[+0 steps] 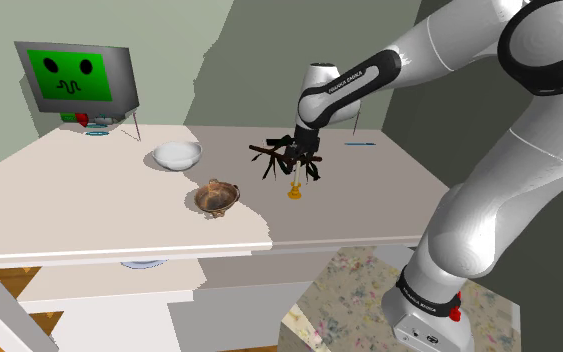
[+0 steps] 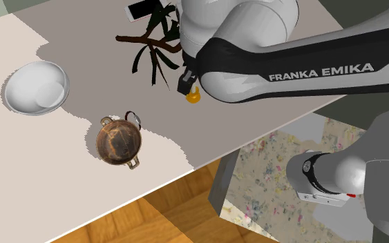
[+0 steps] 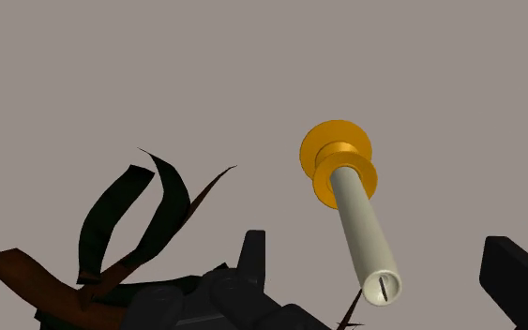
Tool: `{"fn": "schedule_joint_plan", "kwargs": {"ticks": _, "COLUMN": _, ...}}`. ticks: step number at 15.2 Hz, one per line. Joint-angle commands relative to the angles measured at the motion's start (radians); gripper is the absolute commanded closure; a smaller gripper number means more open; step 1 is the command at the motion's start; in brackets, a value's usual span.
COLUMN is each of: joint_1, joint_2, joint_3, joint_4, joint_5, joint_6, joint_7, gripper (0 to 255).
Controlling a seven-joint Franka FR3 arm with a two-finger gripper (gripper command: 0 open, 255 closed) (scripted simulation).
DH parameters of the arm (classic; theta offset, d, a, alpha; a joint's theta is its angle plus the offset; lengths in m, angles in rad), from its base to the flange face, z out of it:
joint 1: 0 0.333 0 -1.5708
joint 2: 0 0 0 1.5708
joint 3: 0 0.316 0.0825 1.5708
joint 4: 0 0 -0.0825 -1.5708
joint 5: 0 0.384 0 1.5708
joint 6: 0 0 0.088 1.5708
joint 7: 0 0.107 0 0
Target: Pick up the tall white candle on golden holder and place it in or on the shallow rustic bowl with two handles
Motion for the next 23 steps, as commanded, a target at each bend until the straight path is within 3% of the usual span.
{"fn": "schedule_joint_plan", "kwargs": {"ticks": 1, "joint_1": 0.000, "joint_2": 0.000, "joint_3": 0.000, "joint_4": 0.000, "joint_5": 0.000, "joint_6": 0.001, "joint_7": 0.000, "gripper": 0}}
{"fn": "schedule_joint_plan", "kwargs": {"ticks": 3, "joint_1": 0.000, "joint_2": 0.000, "joint_3": 0.000, "joint_4": 0.000, "joint_5": 0.000, "joint_6": 0.000, "joint_7": 0.000, "gripper": 0}}
{"fn": "schedule_joint_plan", "kwargs": {"ticks": 4, "joint_1": 0.000, "joint_2": 0.000, "joint_3": 0.000, "joint_4": 0.000, "joint_5": 0.000, "joint_6": 0.000, "joint_7": 0.000, "gripper": 255}}
{"fn": "schedule_joint_plan", "kwargs": {"ticks": 13, "joint_1": 0.000, "joint_2": 0.000, "joint_3": 0.000, "joint_4": 0.000, "joint_5": 0.000, "joint_6": 0.000, "joint_7": 0.000, "gripper": 255}}
{"fn": "schedule_joint_plan", "kwargs": {"ticks": 23, "joint_1": -0.002, "joint_2": -0.070, "joint_3": 0.009, "joint_4": 0.075, "joint_5": -0.013, "joint_6": -0.144, "joint_7": 0.012, "gripper": 255}}
